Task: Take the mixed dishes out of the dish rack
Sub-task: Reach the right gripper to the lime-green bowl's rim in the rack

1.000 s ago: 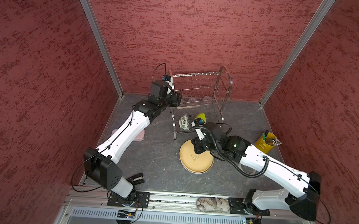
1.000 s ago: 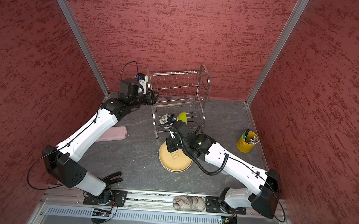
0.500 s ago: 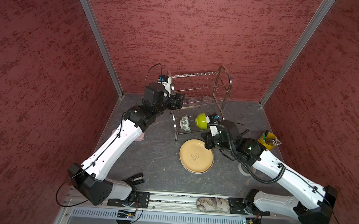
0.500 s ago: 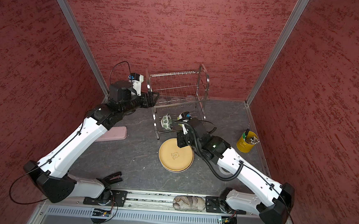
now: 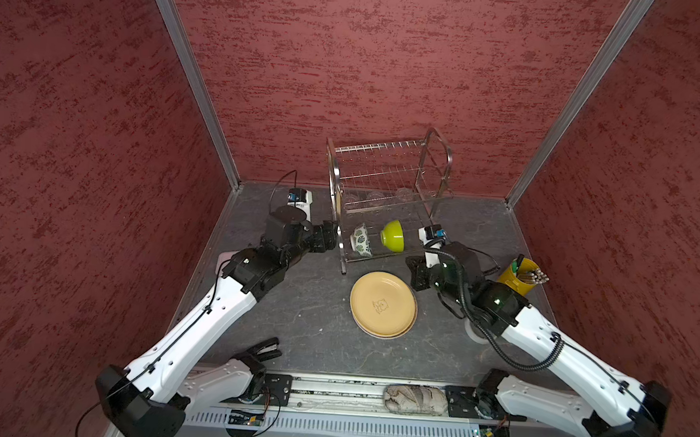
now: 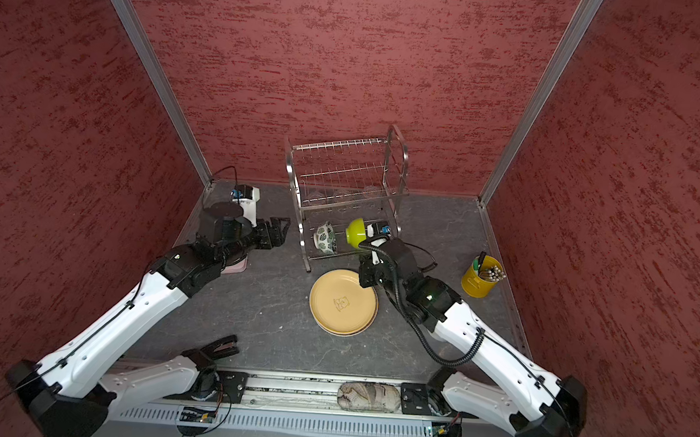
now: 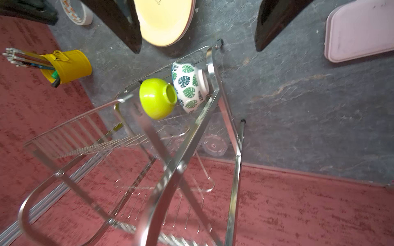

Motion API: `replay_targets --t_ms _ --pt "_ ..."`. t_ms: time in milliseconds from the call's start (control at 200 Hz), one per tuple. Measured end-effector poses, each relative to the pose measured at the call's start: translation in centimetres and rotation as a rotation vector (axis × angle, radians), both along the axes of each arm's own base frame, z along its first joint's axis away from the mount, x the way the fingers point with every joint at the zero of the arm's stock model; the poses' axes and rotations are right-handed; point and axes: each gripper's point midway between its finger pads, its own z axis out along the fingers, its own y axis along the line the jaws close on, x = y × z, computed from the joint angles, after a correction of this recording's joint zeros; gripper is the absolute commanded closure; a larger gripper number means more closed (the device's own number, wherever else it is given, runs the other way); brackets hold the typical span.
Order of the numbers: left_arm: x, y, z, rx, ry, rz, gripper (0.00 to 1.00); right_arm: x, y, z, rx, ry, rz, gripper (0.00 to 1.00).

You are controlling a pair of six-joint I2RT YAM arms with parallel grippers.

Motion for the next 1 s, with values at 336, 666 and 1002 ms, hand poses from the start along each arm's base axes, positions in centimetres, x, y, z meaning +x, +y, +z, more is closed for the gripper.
replay_targets --t_ms 336,666,1002 --pt "0.8 0.0 -9.1 0.018 0.133 0.035 0.00 -0.3 -2.9 -0.4 0.058 -0.156 -0.094 0.79" --pt "3.3 -2.1 -14.1 -0.011 0.233 0.008 0.14 1.7 -0.8 -4.1 -0.035 -0.069 -0.071 0.67" --pt "5.6 -3.9 -15.7 -0.026 0.266 -0.012 0.47 3.6 -1.2 -4.4 -0.030 -0.064 -0.109 0.68"
